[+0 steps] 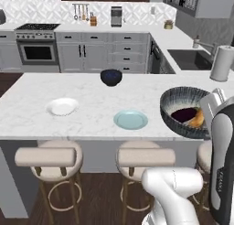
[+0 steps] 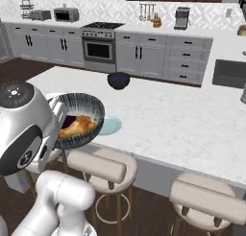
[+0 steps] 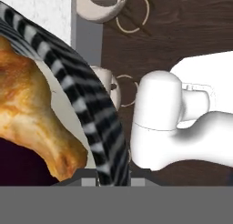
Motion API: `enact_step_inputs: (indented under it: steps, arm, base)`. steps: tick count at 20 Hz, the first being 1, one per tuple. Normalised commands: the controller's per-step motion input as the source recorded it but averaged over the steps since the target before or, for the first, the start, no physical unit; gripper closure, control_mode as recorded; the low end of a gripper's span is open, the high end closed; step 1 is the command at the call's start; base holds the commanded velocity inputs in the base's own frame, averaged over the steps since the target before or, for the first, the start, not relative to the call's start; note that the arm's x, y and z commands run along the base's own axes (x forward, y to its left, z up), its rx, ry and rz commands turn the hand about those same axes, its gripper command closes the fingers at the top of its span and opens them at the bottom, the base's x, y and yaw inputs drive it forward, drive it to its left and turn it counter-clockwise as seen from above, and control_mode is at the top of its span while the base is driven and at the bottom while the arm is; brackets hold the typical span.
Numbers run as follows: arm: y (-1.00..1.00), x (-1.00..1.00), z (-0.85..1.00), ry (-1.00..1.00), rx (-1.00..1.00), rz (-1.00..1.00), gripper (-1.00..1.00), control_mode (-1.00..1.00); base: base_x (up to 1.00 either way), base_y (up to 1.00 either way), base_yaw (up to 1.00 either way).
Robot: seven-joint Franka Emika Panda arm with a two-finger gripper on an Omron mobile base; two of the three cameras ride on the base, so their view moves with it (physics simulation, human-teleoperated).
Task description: Pick the chicken drumstick and eggplant from their plates and place them in the bowl. Then put the bowl in the fridge.
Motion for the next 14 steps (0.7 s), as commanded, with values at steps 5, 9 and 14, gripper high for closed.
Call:
enact_step_inputs:
  steps: [5, 9, 14]
  arm:
    - [0.00, 0.00, 0.00, 0.00, 0.00, 0.00, 1.00, 1.00]
    - [0.00, 0.00, 0.00, 0.00, 0.00, 0.00, 1.00, 1.00]
    - [0.00, 0.00, 0.00, 0.00, 0.00, 0.00, 1.00, 1.00]
  base:
    - [0.01, 1.00, 0.17]
    - [0.09, 1.00, 0.01]
    - [0.00, 1.00, 0.00]
